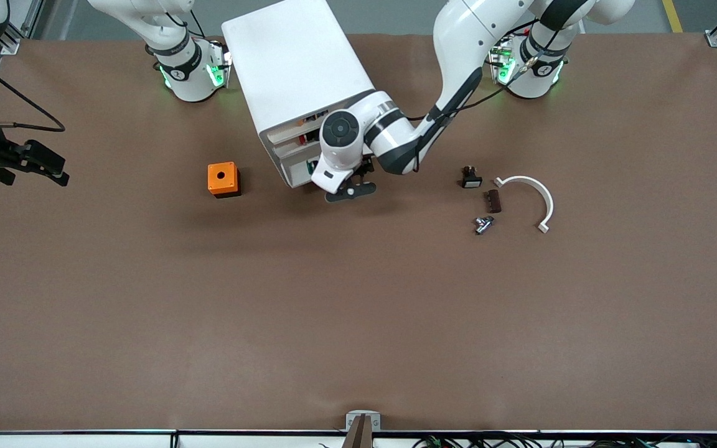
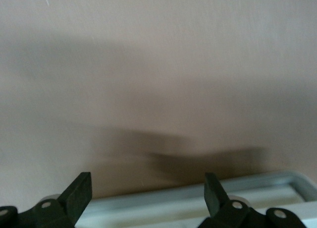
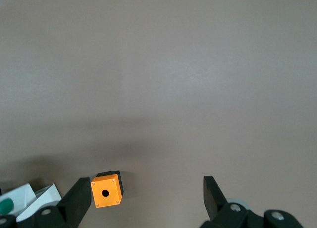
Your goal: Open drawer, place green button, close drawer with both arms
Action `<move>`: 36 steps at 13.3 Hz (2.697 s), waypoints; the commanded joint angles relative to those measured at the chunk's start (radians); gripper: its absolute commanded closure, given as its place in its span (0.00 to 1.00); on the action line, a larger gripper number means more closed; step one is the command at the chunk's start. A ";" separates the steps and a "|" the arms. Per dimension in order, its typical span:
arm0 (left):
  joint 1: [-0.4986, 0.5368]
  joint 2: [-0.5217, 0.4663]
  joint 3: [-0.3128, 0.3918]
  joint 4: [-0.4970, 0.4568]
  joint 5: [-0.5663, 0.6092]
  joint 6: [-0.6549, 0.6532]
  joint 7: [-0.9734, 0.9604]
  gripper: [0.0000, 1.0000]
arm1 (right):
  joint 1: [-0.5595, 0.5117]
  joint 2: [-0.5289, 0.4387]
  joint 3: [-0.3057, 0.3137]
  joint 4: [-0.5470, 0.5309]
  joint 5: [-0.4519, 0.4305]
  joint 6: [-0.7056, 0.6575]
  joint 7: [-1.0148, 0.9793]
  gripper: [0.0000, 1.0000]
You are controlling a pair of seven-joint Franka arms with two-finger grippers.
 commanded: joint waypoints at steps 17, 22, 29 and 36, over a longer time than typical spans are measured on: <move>0.294 -0.238 -0.006 0.047 -0.110 -0.150 -0.007 0.00 | -0.024 -0.042 0.011 -0.028 0.023 -0.003 -0.019 0.00; 0.538 -0.447 -0.005 0.058 -0.106 -0.385 0.166 0.00 | -0.024 -0.043 0.004 -0.035 0.023 0.035 -0.016 0.00; 0.819 -0.503 -0.005 0.175 0.097 -0.568 0.744 0.00 | -0.024 -0.057 0.003 -0.058 0.023 0.056 -0.016 0.00; 0.899 -0.622 0.006 0.173 0.085 -0.682 0.928 0.00 | -0.024 -0.057 0.001 -0.058 0.023 0.055 -0.016 0.00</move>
